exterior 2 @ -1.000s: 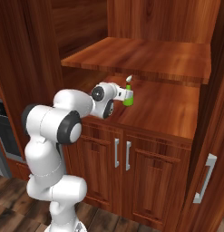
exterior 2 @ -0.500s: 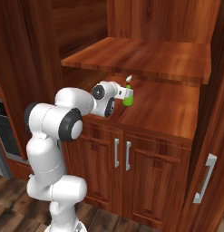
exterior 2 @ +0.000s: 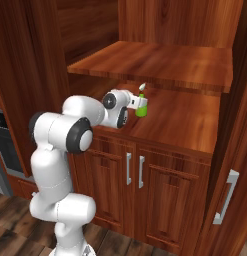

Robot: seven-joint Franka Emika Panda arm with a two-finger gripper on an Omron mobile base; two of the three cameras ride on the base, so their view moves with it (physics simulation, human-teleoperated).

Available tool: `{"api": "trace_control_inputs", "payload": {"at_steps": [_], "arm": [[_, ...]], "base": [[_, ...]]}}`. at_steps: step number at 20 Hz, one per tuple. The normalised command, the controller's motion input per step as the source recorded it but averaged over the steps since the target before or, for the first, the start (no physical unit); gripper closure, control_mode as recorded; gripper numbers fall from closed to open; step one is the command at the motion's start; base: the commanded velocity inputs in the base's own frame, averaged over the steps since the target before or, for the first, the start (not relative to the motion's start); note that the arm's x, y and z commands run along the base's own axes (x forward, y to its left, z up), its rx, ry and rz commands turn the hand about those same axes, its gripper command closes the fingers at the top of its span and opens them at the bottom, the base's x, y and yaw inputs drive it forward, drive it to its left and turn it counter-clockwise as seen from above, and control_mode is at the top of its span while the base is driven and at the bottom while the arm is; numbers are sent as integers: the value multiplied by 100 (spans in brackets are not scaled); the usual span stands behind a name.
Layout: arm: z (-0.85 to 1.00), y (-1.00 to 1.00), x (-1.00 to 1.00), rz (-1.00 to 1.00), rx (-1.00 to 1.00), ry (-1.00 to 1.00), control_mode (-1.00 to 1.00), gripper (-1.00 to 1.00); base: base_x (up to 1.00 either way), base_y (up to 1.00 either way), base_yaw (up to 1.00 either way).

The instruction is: Move the cutting board and knife to the sink. Then move spray from the cabinet to the counter.

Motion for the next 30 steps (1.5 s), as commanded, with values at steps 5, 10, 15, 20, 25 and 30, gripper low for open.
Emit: {"api": "trace_control_inputs", "payload": {"at_steps": [5,10,15,20,25,30], "arm": [[-14,-9,6,0,0,0,-100,-100],[-14,-6,13,0,0,0,-100,-100],[-11,0,20,0,0,1,-100,-100],[-7,0,20,0,0,1,-100,-100],[-1,0,20,0,0,1,-100,-100],[0,0,21,0,0,0,-100,-100]], "base": [[0,0,0],[0,0,0],[0,0,0],[0,0,0],[0,0,0],[0,0,0]]}}
